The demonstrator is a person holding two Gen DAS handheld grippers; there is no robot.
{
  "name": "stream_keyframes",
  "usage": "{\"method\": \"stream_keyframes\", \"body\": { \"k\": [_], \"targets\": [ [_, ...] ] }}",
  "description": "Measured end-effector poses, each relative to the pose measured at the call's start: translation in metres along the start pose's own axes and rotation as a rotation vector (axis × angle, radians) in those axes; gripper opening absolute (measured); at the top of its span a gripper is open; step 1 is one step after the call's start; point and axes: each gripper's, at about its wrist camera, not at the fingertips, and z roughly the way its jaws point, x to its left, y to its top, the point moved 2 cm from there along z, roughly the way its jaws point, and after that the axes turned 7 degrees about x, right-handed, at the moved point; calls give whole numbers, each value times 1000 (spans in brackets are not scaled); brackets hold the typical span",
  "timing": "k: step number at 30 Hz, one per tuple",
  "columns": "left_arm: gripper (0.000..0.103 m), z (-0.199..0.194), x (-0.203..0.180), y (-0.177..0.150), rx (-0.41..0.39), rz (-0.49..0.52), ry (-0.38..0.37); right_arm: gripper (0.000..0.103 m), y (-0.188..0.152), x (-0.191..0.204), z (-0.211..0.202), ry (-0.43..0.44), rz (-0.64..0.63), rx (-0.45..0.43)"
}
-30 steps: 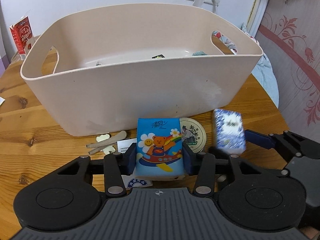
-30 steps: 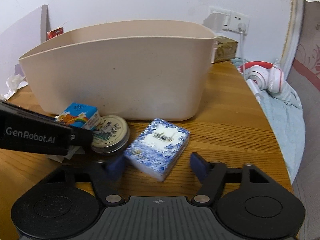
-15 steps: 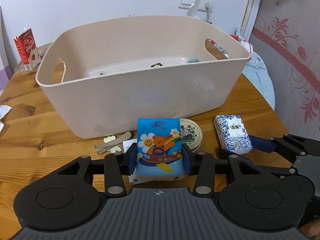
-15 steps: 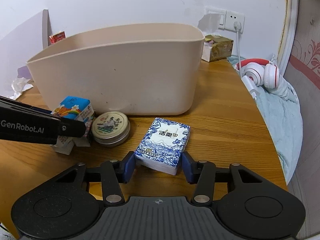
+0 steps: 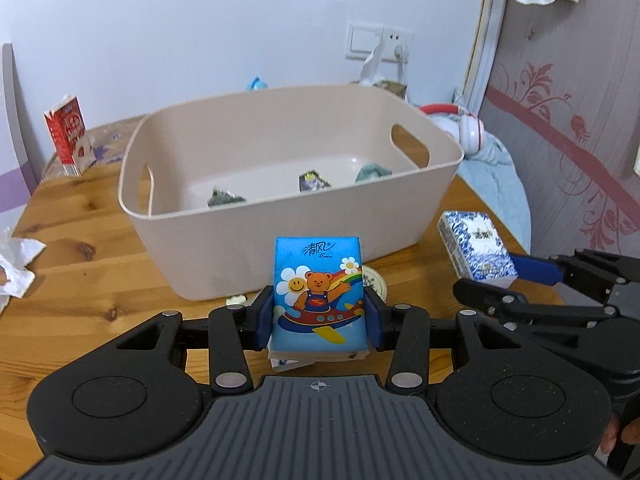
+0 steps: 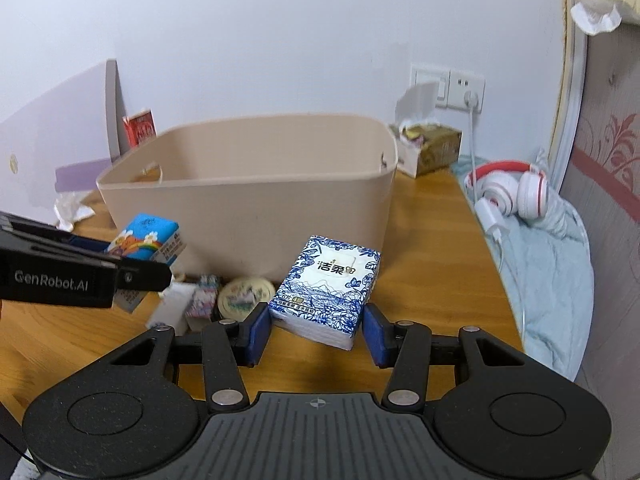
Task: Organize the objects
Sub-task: 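Lift both tissue packs over the basket and open both grippers to drop them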
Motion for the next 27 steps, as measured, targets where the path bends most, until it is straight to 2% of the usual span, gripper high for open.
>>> {"method": "stream_keyframes", "body": {
  "k": [9, 15, 21, 27],
  "targets": [
    [46, -34, 9, 18, -87, -9, 5, 47, 32, -3, -28, 22, 12, -105],
    [46, -46, 16, 39, -139, -16, 21, 47, 58, -3, -30, 29, 6, -153],
    [46, -40, 27, 64, -162, -21, 43, 47, 83, 0, -22, 31, 0, -179],
    [46, -18, 38, 86, -141, -25, 65, 47, 100, 0, -4, 40, 16, -171]
  ]
}}
